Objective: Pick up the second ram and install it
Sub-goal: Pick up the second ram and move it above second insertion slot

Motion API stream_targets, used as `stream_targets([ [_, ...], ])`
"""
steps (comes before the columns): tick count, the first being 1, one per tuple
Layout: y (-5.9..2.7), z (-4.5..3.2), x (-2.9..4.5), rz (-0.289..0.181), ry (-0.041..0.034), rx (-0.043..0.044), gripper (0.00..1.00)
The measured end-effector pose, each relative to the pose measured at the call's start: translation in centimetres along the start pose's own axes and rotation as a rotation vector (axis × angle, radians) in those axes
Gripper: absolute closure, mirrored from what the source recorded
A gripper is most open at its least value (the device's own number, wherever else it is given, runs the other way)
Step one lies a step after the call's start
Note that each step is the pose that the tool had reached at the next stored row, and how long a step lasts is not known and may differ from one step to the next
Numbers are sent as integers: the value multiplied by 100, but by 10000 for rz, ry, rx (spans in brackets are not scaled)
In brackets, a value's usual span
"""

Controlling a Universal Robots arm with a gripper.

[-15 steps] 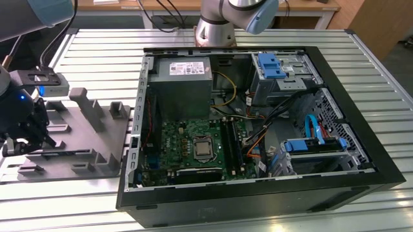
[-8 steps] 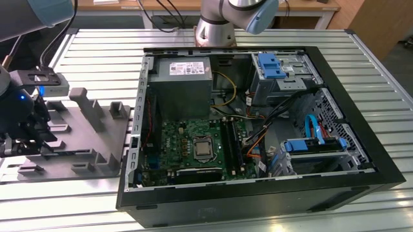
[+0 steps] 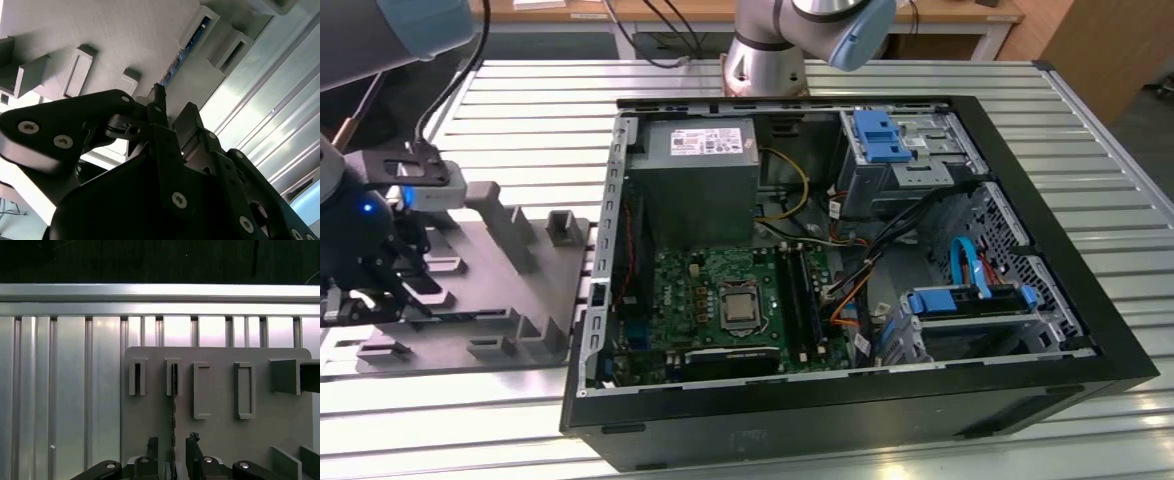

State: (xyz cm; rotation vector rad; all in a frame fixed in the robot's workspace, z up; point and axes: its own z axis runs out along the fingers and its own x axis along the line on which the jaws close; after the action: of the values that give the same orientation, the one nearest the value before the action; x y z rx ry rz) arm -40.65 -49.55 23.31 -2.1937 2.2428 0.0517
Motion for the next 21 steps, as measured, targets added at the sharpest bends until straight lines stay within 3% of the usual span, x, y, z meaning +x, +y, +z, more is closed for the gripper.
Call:
stream_targets([
  [11,1,198,-46,39,-1,1,65],
  [17,0,305,-43,-905,19,-22,65],
  [21,1,376,-41,-1017,22,-25,65],
])
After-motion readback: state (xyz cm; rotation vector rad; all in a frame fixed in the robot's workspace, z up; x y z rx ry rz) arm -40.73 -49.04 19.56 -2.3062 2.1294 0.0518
